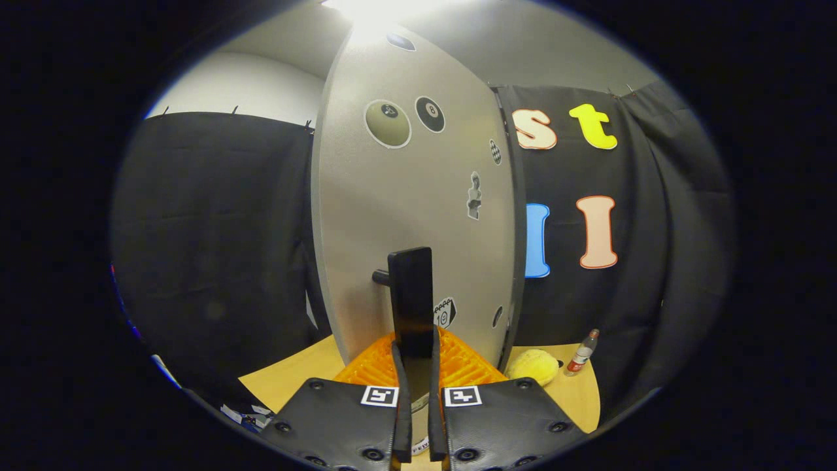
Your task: Open the shoe cabinet door, grab the shoes and put them into the shoe cabinet, then close the shoe cabinet door.
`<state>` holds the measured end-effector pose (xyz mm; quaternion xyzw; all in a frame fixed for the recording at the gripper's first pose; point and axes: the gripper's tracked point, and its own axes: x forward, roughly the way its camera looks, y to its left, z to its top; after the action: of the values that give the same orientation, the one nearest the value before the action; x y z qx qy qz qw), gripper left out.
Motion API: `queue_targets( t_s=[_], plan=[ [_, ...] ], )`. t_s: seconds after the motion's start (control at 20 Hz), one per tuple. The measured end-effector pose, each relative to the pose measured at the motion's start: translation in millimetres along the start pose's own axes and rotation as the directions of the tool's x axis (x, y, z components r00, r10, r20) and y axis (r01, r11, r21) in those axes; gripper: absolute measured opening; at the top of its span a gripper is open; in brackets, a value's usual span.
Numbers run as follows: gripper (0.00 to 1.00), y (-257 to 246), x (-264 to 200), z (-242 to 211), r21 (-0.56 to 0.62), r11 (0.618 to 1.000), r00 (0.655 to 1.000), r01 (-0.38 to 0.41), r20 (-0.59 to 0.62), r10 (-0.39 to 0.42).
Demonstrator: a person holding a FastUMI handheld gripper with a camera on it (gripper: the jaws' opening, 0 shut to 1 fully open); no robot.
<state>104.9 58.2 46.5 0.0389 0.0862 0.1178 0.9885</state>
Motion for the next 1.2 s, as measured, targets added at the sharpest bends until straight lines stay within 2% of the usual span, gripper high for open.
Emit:
queue_targets(
  t_s=[0.15, 0.3, 0.4, 0.5, 0.6, 0.65, 0.8, 1.05, 1.2],
  plan=[
    [0.11, -22.7, -10.1, -0.9, -0.076, 0.995, 0.998, 0.057, -0.008, -0.058],
    [0.14, -31.8, -11.0, -0.6, -0.064, 0.992, 0.994, 0.112, -0.006, -0.113],
    [0.22, -44.1, -16.9, 3.6, -0.098, 0.982, 0.987, 0.160, 0.014, -0.160],
    [0.22, -62.4, -16.4, 9.1, -0.139, 0.968, 0.978, 0.209, 0.037, -0.206],
    [0.23, -71.2, -17.4, 6.8, -0.110, 0.963, 0.969, 0.246, 0.039, -0.243],
    [0.27, -71.3, -18.8, 3.8, -0.075, 0.963, 0.966, 0.259, 0.030, -0.257],
    [0.30, -70.5, -22.0, -0.2, 0.025, 0.956, 0.956, 0.294, 0.014, -0.294],
    [0.81, -70.5, -33.7, -1.0, 0.105, 0.943, 0.947, 0.317, 0.012, -0.320],
    [0.85, -76.9, -43.6, -3.1, 0.090, 0.927, 0.930, 0.365, 0.008, -0.367]
  ],
)
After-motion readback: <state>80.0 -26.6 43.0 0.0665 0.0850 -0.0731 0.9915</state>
